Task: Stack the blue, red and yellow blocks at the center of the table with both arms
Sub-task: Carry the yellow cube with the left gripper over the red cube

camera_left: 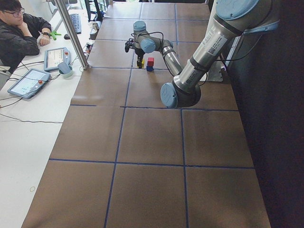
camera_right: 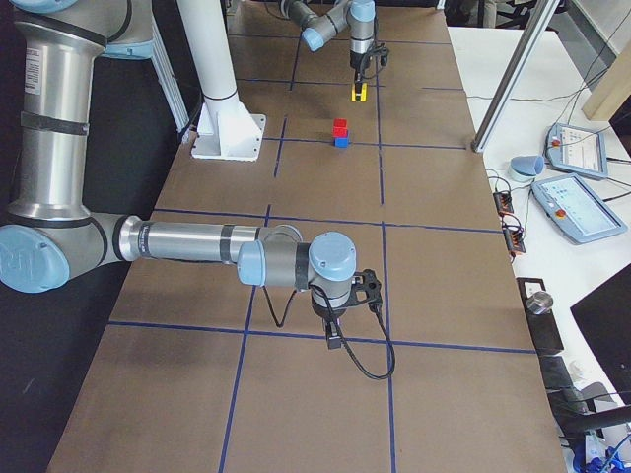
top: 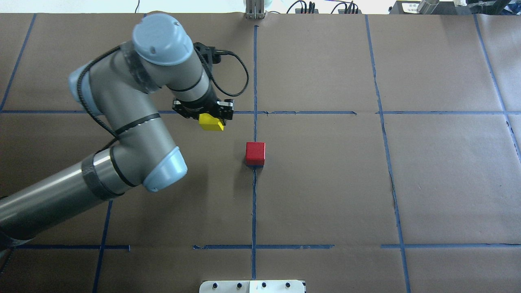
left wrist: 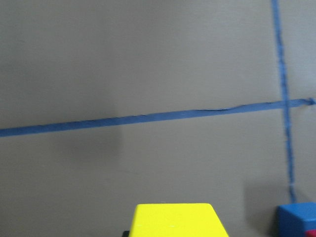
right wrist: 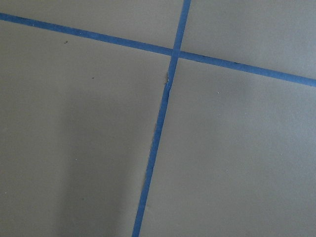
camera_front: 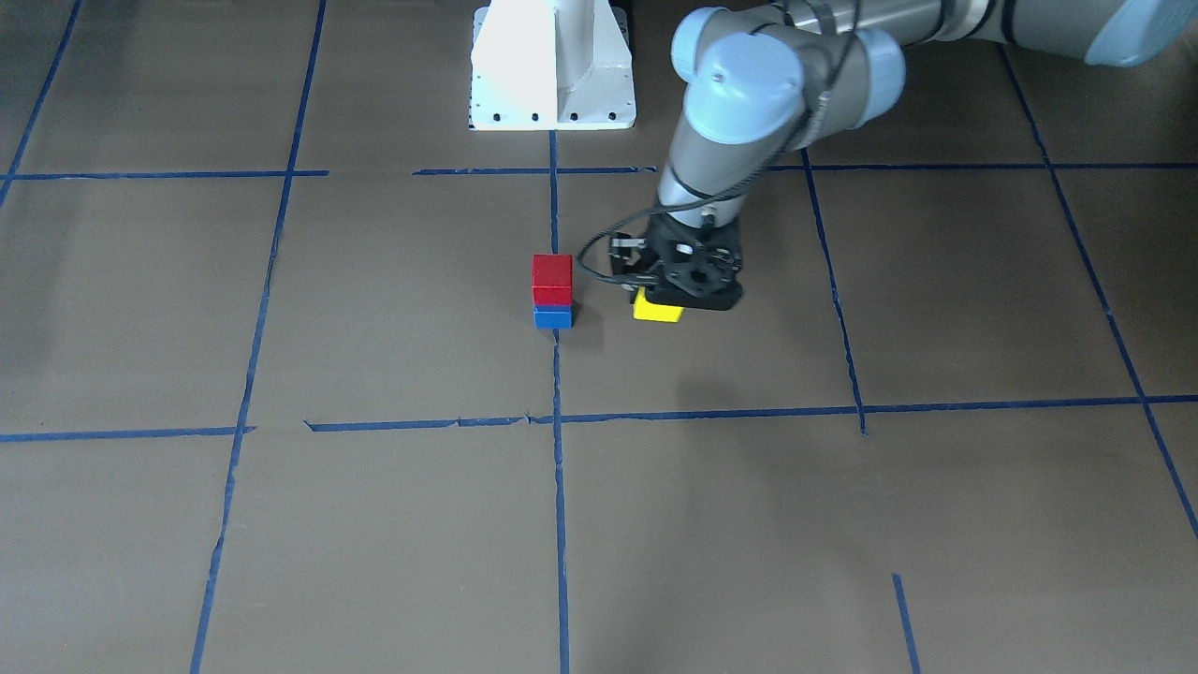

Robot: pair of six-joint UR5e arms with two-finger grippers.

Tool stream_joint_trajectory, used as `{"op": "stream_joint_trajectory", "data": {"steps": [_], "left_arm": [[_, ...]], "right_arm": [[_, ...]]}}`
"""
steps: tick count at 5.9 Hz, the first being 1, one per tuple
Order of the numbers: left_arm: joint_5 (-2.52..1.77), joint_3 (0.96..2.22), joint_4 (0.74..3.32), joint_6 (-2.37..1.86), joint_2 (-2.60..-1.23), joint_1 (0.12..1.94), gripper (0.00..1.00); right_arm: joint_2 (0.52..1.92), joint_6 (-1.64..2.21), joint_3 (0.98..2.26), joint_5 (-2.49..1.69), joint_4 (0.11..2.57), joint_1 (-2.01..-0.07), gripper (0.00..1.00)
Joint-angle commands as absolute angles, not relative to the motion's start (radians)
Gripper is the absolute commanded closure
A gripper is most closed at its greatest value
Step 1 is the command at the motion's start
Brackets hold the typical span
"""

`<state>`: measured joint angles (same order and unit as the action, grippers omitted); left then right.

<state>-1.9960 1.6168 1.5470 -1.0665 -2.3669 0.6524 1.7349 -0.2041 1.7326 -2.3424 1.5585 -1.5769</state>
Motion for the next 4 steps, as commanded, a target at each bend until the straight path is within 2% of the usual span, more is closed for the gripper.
{"op": "stream_joint_trajectory", "data": {"steps": [1, 4], "left_arm": [[-1.913, 1.517, 1.528, -1.146, -2.491, 0.572, 0.94], [-1.882, 1.508, 1.453, -1.203, -2.53, 0.523, 0.94]], "right_arm": [[1.735, -0.204, 1.732, -2.342, 1.559, -1.577, 0.0], [1.735, -0.204, 1.732, -2.342, 1.559, -1.577, 0.0]]}}
